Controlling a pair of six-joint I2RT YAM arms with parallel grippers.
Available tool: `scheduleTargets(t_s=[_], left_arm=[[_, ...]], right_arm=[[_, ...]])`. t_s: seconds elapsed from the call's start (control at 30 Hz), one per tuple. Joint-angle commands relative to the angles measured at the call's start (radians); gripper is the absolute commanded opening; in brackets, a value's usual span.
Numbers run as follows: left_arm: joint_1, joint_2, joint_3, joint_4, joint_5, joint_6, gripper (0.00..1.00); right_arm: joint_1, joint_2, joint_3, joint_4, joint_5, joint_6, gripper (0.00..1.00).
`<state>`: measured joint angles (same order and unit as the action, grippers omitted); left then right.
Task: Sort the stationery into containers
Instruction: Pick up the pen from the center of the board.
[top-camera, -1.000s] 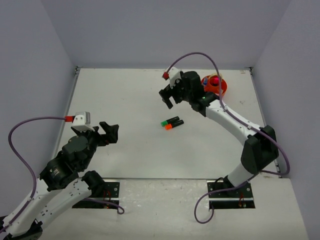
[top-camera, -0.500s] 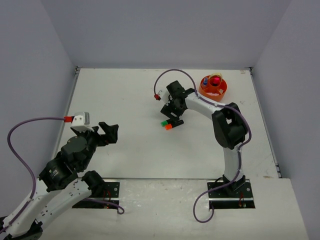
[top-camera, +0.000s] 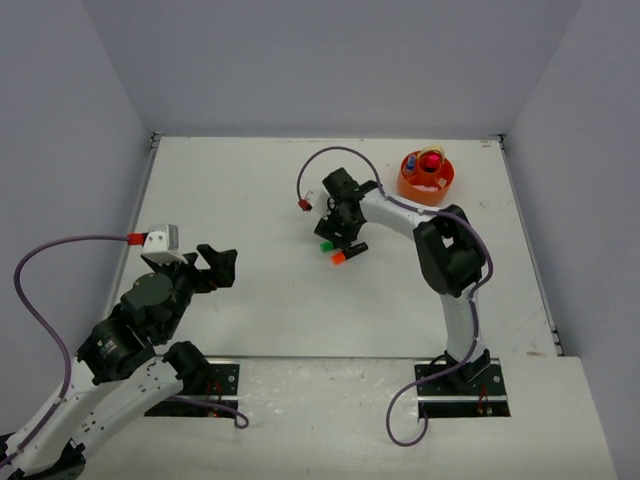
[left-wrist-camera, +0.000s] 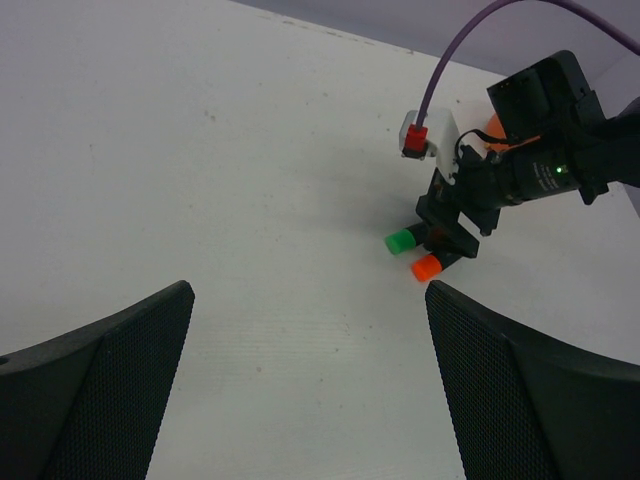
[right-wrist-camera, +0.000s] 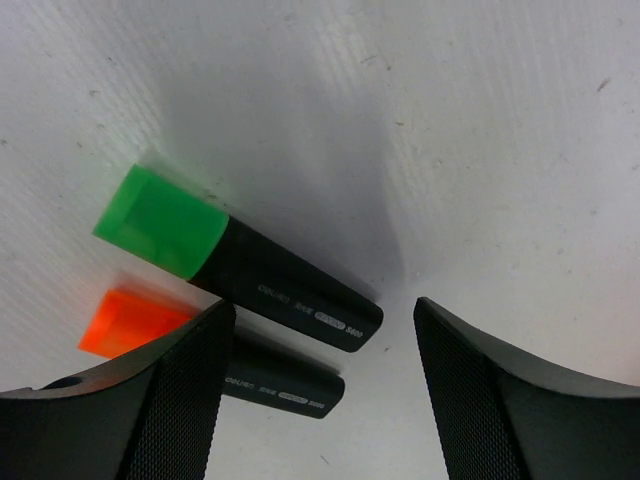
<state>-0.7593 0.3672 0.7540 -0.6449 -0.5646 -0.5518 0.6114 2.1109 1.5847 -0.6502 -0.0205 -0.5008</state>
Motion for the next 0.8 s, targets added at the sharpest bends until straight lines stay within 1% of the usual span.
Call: scheduleTargets(t_s=[0.0,0.13,0.2,0.4,0.77], left_arm=[[0.006,-0.005,-0.013,0.037,0.008,0.041,1.00],[0.005,-0.005,-0.012,0.039,0.011,0.039,1.00],[0.006,-0.007,-0.012,0.039,0.010,0.040,1.00],[0.006,-0.017,-0.013,0.039,0.006,0.038,1.00],[0.006,-0.022,-0.013,0.040,0.011,0.039,1.00]], right_arm=[[0.024,0.038,0.084,-0.035,-0.022,-0.012,0.72],[0.041,0.057,0.123,-0.072,-0.074,-0.022,0.72],[0.058,0.075,0.156,-0.118,-0.097,-0.032,0.72],[0.072,0.132,0.219,-0.173,-0.099,-0.039,0.70],[0.082,0.182,0.258,-0.176,-0.091,-0.041,0.42]])
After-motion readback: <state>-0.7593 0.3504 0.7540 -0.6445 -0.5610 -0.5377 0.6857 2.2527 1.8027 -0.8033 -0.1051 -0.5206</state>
